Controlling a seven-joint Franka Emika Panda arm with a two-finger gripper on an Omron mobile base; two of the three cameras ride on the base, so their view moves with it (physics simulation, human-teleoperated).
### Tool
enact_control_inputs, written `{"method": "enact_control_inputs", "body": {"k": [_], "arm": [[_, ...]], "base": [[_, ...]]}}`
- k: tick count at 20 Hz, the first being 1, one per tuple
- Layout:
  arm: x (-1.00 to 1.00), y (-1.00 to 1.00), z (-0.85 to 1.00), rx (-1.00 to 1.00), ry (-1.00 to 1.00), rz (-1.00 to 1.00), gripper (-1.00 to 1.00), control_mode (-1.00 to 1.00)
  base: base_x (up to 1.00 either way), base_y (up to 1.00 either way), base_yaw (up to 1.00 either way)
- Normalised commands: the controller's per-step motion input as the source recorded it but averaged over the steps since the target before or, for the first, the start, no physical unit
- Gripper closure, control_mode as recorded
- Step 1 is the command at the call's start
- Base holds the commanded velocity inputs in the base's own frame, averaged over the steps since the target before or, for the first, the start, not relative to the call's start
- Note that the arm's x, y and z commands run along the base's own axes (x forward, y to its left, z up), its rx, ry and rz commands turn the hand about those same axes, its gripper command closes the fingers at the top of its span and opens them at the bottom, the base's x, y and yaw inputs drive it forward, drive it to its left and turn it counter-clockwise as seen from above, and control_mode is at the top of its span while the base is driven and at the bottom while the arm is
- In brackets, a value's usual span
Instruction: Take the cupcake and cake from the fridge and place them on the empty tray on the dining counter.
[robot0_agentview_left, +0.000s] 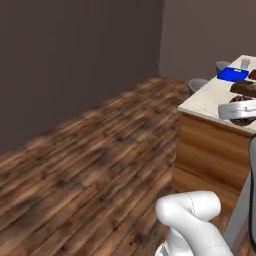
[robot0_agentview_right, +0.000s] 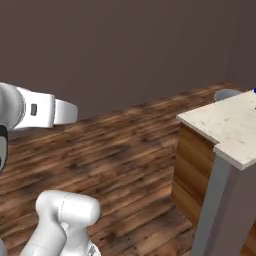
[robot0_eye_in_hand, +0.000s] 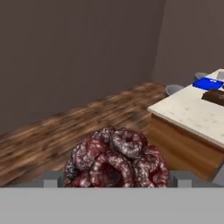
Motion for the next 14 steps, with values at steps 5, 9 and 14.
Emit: {"method": "enact_control_inputs", "body": {"k": [5,9,14], "arm": [[0.0,0.0,0.0,0.0,0.0,0.0,1.0,1.0],[0.0,0.0,0.0,0.0,0.0,0.0,1.0,1.0],[0.0,0.0,0.0,0.0,0.0,0.0,1.0,1.0]], "base": [[1.0,0.77,-0.77],[1.0,0.83,-0.73],[0.97,0.9,-0.68]]}}
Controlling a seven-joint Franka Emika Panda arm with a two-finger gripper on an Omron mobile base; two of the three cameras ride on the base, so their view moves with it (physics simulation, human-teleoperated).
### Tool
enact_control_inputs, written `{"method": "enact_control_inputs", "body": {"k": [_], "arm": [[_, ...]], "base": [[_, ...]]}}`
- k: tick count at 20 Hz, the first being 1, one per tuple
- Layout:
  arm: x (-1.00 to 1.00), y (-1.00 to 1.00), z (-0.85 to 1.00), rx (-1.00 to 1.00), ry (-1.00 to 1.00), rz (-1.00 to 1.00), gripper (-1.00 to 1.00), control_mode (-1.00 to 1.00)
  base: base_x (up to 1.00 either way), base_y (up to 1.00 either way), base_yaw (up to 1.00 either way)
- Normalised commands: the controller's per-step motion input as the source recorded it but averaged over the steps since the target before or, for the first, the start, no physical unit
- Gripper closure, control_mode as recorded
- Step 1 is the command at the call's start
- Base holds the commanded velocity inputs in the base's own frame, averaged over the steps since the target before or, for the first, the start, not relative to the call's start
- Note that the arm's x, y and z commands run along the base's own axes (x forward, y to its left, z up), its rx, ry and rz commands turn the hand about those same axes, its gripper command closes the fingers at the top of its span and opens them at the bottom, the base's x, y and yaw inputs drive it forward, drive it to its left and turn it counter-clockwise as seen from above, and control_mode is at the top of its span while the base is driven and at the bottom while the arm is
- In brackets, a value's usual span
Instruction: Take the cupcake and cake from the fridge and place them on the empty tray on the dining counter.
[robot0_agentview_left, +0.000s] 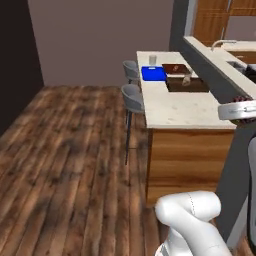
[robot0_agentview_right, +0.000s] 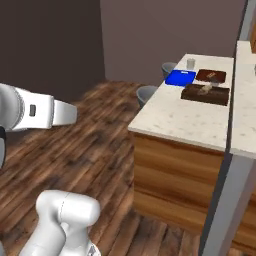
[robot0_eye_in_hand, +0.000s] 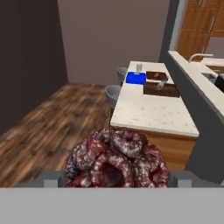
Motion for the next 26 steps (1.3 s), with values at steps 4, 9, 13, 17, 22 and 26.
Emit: {"method": "enact_control_inputs", "body": {"k": [4,9,13,17,22,26], "arm": [[0.0,0.0,0.0,0.0,0.0,0.0,1.0,1.0],[0.0,0.0,0.0,0.0,0.0,0.0,1.0,1.0],[0.0,0.0,0.0,0.0,0.0,0.0,1.0,1.0],[0.0,0.0,0.0,0.0,0.0,0.0,1.0,1.0],[0.0,0.0,0.0,0.0,0.0,0.0,1.0,1.0],[0.0,0.0,0.0,0.0,0.0,0.0,1.0,1.0]], "base": [[0.35,1.0,-0.3],[0.07,1.0,-0.11],[0.27,1.0,-0.15],[0.97,1.0,-0.46],[1.0,1.0,-0.47],[1.0,1.0,-0.49]]}}
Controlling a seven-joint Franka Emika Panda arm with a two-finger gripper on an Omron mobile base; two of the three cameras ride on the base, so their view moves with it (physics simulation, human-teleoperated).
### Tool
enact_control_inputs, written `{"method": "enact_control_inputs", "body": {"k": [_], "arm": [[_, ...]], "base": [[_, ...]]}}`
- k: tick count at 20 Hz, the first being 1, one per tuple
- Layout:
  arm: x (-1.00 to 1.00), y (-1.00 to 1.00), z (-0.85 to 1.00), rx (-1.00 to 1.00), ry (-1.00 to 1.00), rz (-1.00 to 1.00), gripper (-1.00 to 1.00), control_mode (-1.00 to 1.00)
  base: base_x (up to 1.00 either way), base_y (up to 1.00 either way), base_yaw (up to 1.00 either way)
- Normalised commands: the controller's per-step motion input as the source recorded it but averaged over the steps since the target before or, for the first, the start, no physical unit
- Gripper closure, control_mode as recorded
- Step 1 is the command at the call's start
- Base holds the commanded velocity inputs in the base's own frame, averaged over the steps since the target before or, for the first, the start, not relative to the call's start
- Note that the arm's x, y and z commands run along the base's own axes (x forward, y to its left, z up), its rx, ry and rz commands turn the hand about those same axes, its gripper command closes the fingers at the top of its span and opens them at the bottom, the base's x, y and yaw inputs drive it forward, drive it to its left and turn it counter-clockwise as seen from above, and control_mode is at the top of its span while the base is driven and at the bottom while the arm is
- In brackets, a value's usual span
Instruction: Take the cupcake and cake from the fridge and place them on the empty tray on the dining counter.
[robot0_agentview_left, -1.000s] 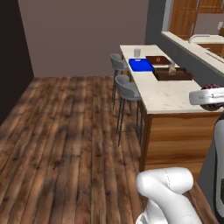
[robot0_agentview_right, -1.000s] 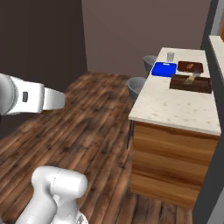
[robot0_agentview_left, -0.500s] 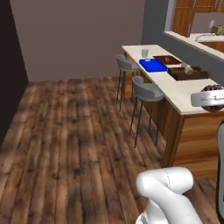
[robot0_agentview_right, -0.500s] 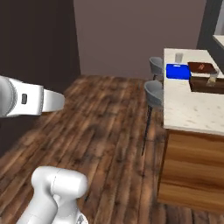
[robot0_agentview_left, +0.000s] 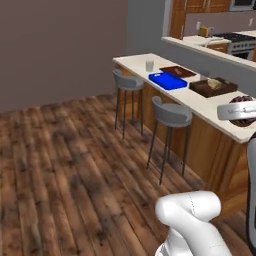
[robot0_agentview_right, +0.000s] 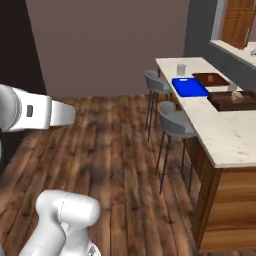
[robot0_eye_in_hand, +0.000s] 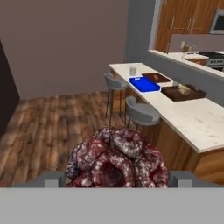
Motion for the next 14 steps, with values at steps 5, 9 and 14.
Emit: {"method": "enact_control_inputs", "body": {"k": [5,9,14], "arm": [[0.0,0.0,0.0,0.0,0.0,0.0,1.0,1.0],[0.0,0.0,0.0,0.0,0.0,0.0,1.0,1.0],[0.0,0.0,0.0,0.0,0.0,0.0,1.0,1.0]], "base": [[1.0,1.0,-0.49],[1.0,1.0,-0.5],[1.0,1.0,-0.53]]}}
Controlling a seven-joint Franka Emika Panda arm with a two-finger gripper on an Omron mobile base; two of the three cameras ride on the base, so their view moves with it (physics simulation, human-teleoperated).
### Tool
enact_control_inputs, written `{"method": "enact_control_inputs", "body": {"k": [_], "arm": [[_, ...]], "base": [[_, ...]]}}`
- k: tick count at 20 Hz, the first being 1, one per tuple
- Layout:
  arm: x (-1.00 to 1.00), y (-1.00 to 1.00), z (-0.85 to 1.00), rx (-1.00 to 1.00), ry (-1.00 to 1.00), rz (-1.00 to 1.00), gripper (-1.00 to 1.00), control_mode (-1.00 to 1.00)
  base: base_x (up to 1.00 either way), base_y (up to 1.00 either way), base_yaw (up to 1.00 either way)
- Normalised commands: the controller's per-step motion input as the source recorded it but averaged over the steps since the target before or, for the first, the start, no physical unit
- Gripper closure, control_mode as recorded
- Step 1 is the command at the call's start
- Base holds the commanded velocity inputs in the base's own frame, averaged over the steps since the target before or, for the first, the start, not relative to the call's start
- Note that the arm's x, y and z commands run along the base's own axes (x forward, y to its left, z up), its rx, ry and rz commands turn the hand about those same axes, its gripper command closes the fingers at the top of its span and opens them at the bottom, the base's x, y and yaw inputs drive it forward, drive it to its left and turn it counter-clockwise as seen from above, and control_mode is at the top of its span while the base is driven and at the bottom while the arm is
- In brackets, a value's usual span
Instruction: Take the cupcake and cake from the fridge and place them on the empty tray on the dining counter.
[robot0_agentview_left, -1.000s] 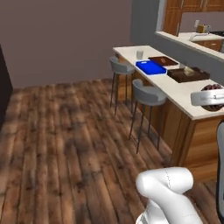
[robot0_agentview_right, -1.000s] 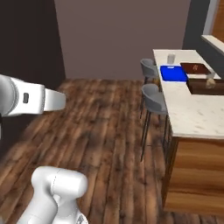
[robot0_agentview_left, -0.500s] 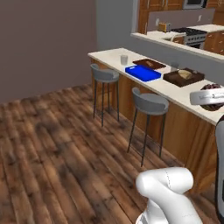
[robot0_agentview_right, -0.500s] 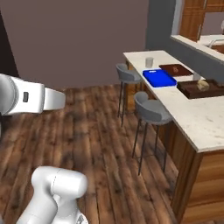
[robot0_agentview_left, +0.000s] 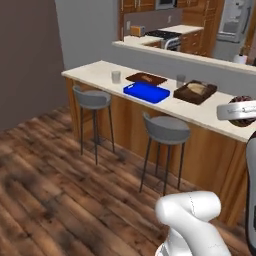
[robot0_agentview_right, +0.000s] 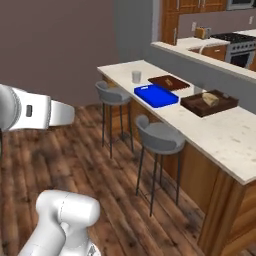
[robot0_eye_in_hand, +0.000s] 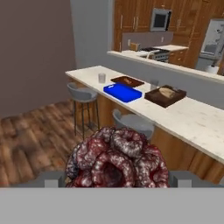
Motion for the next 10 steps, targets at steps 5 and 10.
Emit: {"method": "enact_control_inputs", "body": {"k": [5,10], "arm": [[0.0,0.0,0.0,0.0,0.0,0.0,1.0,1.0],[0.0,0.0,0.0,0.0,0.0,0.0,1.0,1.0]], "base": [[1.0,1.0,-0.57],[1.0,1.0,-0.5]]}}
